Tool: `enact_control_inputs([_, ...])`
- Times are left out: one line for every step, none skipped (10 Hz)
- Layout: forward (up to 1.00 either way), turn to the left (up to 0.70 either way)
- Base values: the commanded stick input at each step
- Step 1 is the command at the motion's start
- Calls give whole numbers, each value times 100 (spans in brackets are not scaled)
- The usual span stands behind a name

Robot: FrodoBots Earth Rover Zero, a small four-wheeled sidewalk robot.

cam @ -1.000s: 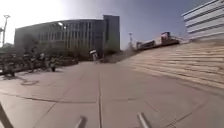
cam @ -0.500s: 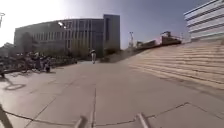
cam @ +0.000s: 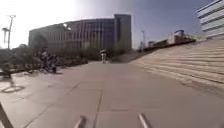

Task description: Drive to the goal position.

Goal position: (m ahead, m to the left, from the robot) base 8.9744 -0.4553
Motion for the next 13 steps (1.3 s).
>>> enact_control_inputs([100, 0])
enact_control_inputs([100, 0])
enact_control_inputs([100, 0])
enact_control_inputs([100, 0])
enact_control_inputs([100, 0])
enact_control_inputs([100, 0])
enact_control_inputs([100, 0])
enact_control_inputs([100, 0])
enact_control_inputs([100, 0])
enact_control_inputs([100, 0])
enact_control_inputs([100, 0])
enact_control_inputs([100, 0])
enact_control_inputs([100, 0])
